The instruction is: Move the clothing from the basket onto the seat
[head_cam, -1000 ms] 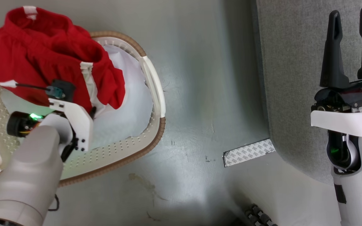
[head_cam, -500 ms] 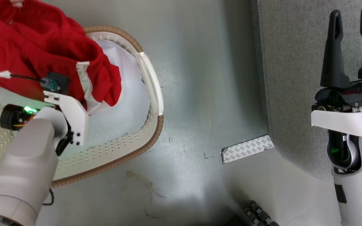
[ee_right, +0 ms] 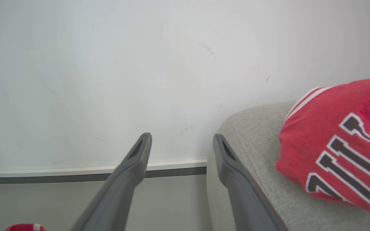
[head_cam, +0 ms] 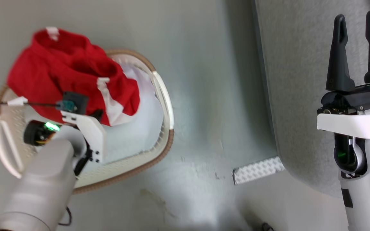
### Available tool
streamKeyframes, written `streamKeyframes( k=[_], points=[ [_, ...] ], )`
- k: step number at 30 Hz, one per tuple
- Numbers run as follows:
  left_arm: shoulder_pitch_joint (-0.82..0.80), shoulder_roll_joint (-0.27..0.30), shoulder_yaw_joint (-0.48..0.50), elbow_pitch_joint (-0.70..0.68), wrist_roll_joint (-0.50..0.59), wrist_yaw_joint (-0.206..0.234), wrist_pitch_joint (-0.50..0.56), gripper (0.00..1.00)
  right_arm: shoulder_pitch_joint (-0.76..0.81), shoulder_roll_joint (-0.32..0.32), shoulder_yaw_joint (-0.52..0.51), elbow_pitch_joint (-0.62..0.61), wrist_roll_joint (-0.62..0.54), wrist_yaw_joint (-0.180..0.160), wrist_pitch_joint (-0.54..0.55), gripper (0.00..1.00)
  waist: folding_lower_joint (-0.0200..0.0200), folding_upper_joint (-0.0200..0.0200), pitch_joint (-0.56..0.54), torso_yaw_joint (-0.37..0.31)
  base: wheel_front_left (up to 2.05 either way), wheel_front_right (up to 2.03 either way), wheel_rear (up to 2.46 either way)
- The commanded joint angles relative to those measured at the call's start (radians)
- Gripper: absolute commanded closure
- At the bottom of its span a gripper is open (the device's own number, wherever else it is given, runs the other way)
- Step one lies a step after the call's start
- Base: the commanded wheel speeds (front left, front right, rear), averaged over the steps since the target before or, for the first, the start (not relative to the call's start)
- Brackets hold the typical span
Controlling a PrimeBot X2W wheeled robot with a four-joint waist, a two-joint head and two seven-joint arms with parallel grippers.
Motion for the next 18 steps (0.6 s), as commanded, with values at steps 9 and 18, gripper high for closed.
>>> streamKeyframes(
  k=[9, 18],
  points=[
    [0.085, -0.040, -0.057, -0.055, -0.081, 0.002, -0.106, 1.00, 0.046, -0.016, -0.020, 0.036, -0.033, -0.002, -0.003, 0.00, 0.0000, 0.0000, -0.215, 0.079, 0.00, 0.00, 0.00],
    [0.134, -0.058, -0.114, -0.121, -0.125, 0.002, -0.168, 1.00, 0.091, -0.039, -0.033, 0.068, -0.030, -0.002, -0.003, 0.00, 0.0000, 0.0000, -0.372, 0.131, 0.00, 0.00, 0.00]
  ],
)
